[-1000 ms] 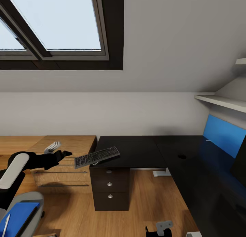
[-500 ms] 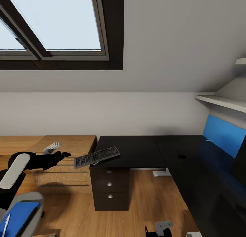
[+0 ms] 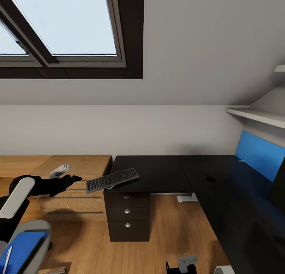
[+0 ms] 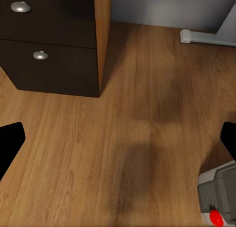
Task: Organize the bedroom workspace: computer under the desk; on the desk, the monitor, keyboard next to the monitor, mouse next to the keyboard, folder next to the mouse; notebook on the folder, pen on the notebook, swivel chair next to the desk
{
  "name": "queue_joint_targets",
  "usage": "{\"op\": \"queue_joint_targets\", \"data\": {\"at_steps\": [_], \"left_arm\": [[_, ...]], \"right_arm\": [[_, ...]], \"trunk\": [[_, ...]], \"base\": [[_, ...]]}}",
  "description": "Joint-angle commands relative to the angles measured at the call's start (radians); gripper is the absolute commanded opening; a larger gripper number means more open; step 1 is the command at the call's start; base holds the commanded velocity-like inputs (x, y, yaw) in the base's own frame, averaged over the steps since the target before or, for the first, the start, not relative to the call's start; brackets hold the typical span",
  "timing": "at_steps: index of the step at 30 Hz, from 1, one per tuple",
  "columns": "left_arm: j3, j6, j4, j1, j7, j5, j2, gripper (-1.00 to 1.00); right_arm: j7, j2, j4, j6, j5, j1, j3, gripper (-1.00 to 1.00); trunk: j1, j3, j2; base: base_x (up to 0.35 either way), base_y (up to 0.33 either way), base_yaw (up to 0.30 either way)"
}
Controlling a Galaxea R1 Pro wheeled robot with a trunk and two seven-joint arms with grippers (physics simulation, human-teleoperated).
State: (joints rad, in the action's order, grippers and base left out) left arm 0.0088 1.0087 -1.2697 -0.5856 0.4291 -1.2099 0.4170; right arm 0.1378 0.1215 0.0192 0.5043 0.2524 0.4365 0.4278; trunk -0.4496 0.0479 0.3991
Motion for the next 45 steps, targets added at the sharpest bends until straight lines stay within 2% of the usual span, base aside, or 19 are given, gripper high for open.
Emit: {"op": "queue_joint_targets", "data": {"at_steps": [1,11,30,45], "left_arm": [[0.000,0.002,0.000,0.000,0.010,-0.010,0.000,1.00],[0.000,0.003,0.000,0.000,0.010,0.023,-0.001,1.00],[0.000,0.002,0.004,0.000,0.006,0.026,0.000,1.00],[-0.007,-0.003,0.006,0.000,0.011,0.046,-0.004,1.00]], "right_arm": [[0.003,0.001,0.002,0.003,0.007,0.001,0.008,1.00],[0.003,0.001,0.001,0.003,0.008,0.001,0.008,1.00],[0.002,-0.002,0.002,0.006,0.008,0.001,0.006,1.00],[-0.002,-0.002,0.003,0.008,0.003,0.000,0.008,1.00]], "trunk": [[0.000,-0.002,0.001],[0.000,-0.018,0.001],[0.000,-0.046,0.001],[0.000,-0.049,0.001]], "base": [[0.000,0.000,0.000],[0.000,0.000,-0.003],[0.000,0.000,-0.094],[0.085,-0.030,-0.017]]}}
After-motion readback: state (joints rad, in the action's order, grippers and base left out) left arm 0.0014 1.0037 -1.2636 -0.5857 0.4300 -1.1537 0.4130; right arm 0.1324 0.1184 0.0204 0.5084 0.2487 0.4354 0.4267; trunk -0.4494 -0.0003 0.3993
